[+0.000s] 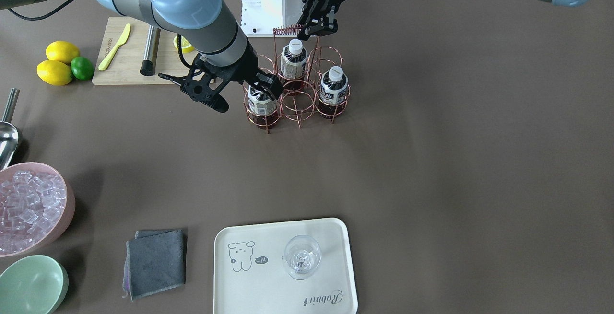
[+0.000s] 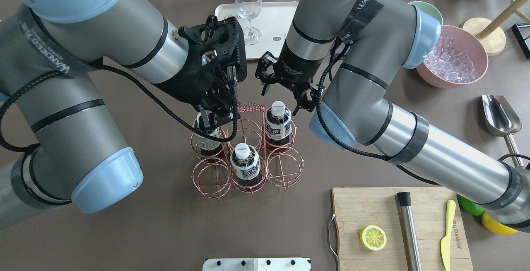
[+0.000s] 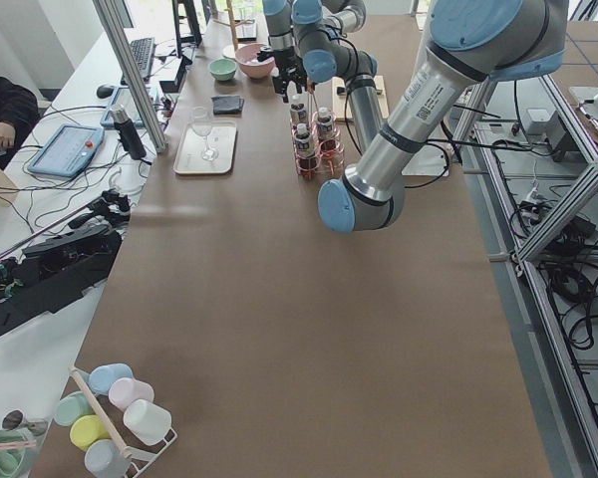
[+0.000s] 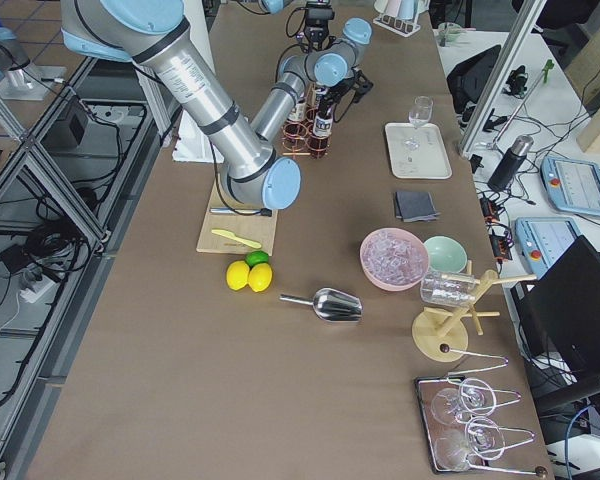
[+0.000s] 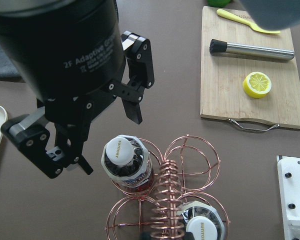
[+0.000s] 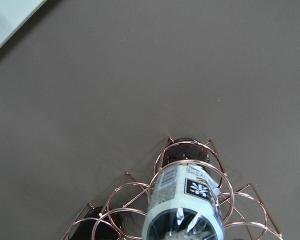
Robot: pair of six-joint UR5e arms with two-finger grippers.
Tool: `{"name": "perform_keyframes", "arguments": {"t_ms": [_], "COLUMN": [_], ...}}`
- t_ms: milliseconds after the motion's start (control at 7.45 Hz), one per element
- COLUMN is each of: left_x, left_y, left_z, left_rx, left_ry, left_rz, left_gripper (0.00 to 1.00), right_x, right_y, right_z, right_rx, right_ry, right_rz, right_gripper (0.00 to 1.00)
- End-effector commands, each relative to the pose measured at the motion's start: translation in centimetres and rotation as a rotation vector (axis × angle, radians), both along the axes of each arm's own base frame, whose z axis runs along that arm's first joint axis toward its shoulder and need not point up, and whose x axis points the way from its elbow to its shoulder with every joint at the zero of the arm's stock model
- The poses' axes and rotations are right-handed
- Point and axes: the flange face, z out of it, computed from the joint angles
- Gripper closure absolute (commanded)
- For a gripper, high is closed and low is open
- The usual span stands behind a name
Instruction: Take tea from basket to plate
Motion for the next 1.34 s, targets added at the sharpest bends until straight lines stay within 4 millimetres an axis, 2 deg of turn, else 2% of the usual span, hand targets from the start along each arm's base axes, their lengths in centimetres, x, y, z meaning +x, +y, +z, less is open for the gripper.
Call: {"name": "perform_keyframes", "arguments": {"t_ms": [0,134,269,403,537,671,940,1074,1208], "left_x": [0.0,0.0,0.0,0.0,0.0,0.0,0.0,0.1,0.0], "left_y": [-0.1,-0.1,-0.1,-0.1,-0.1,-0.1,-0.1,-0.2,-0.2], "left_z": [0.0,0.1,0.2,0.2,0.2,0.2,0.2,0.3,0.2], "left_rx": [0.0,-0.001,-0.002,-0.002,-0.003,-0.002,-0.003,-0.003,-0.002], "left_ry": [-0.001,-0.002,-0.003,-0.003,-0.005,-0.003,-0.005,-0.005,-0.005], "left_rz": [-0.001,-0.002,-0.002,-0.002,-0.002,-0.002,-0.002,-0.002,-0.003], "left_gripper": [1.0,1.0,1.0,1.0,1.0,1.0,1.0,1.0,1.0], "right_x": [-0.4,-0.2,-0.1,0.4,1.4,3.5,10.0,13.8,16.0], "right_y": [0.3,0.5,0.6,1.1,1.5,0.7,-2.1,-2.6,-2.8], "right_z": [-0.6,-0.2,0.1,0.4,-0.1,-0.7,-2.6,-3.7,-5.1], "right_rx": [0.004,0.002,0.001,0.005,0.005,-0.013,-0.083,-0.085,-0.069], "right_ry": [-0.004,-0.004,-0.004,-0.01,-0.03,-0.055,-0.125,-0.157,-0.19], "right_rz": [-0.003,-0.005,-0.009,-0.014,-0.016,-0.01,0.013,0.042,0.054], "right_gripper": [0.61,0.75,0.94,1.0,1.0,1.0,1.0,1.0,1.0]}}
